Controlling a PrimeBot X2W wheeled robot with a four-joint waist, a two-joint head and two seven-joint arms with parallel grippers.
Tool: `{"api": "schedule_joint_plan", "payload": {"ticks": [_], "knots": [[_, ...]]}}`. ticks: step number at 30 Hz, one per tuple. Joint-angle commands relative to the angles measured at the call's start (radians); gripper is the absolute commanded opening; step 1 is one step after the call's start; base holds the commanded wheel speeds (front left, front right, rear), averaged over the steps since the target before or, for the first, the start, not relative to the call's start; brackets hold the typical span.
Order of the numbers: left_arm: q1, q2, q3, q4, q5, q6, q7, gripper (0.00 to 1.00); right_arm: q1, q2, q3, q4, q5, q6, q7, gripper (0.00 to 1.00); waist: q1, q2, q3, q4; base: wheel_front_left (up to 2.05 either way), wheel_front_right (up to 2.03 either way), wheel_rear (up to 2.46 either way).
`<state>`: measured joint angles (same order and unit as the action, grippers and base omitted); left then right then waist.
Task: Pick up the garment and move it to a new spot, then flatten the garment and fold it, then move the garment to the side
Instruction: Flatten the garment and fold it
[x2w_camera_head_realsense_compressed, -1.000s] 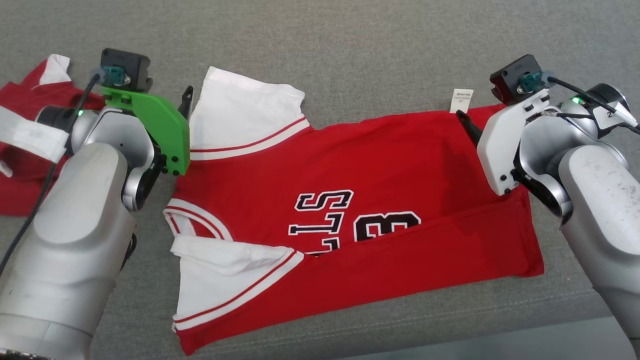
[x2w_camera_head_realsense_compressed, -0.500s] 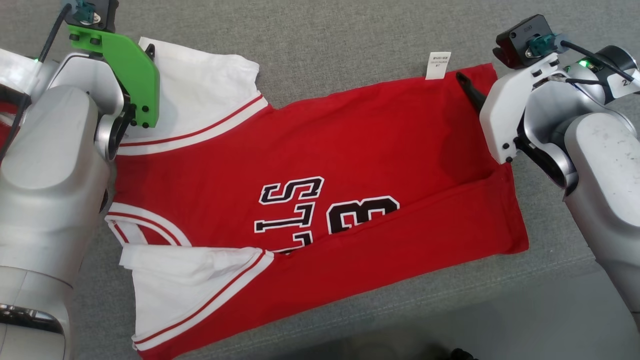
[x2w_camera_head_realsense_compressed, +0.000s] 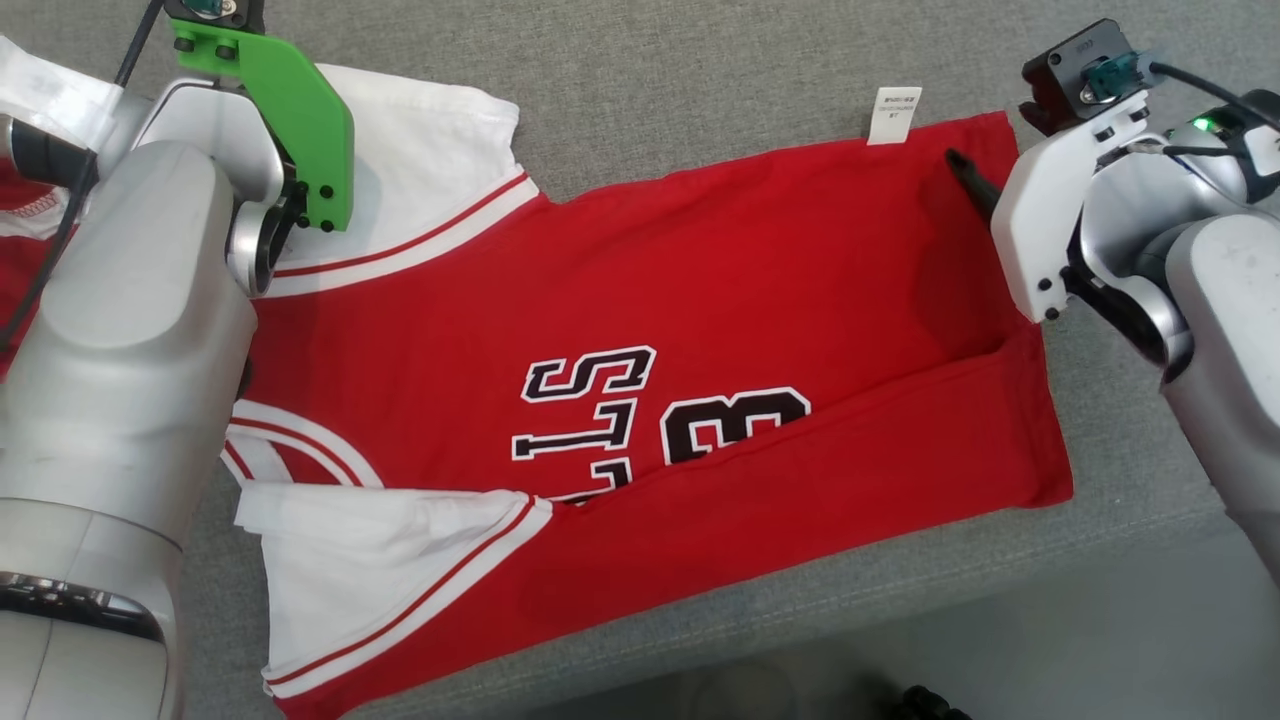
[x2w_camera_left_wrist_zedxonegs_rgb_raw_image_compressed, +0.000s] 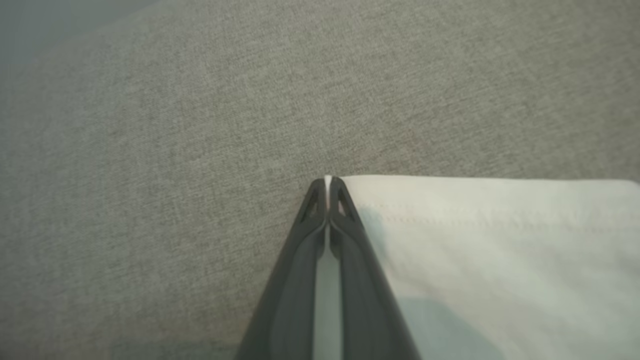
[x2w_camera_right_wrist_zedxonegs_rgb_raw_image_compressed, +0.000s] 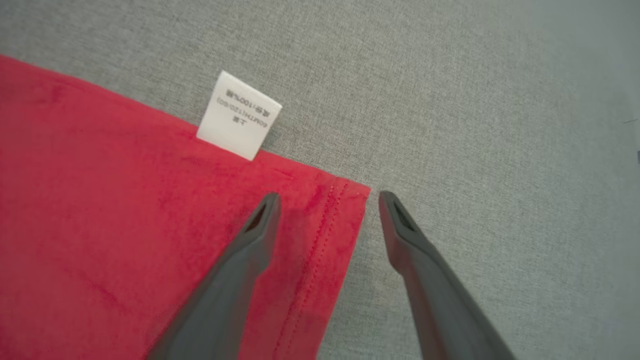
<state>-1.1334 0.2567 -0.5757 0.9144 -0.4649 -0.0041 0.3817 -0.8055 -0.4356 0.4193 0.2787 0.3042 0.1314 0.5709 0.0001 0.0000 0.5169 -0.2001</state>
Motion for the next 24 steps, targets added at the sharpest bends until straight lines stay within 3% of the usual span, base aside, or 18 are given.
{"api": "schedule_joint_plan", "payload": {"ticks": [1,11,24], "knots": [[0.014,-0.008,-0.006,0.021,-0.004,0.002,0.010,0.00,-0.021,-0.013,-0.002,-0.010,0.014,-0.001,0.011,1.00,-0.0001,0.0000,0.004,0.009,0.00,0.00,0.00],[0.002,-0.086,-0.020,0.066,-0.027,-0.016,-0.033,0.00,-0.063,-0.145,0.064,-0.028,0.115,-0.001,0.107,1.00,-0.0001,0.0000,0.006,0.072,0.00,0.00,0.00],[-0.030,-0.114,-0.034,0.127,-0.040,-0.036,-0.063,0.00,-0.030,-0.109,-0.003,0.090,0.120,-0.001,0.076,1.00,-0.0001,0.0000,0.025,0.096,0.00,0.00,0.00]]}}
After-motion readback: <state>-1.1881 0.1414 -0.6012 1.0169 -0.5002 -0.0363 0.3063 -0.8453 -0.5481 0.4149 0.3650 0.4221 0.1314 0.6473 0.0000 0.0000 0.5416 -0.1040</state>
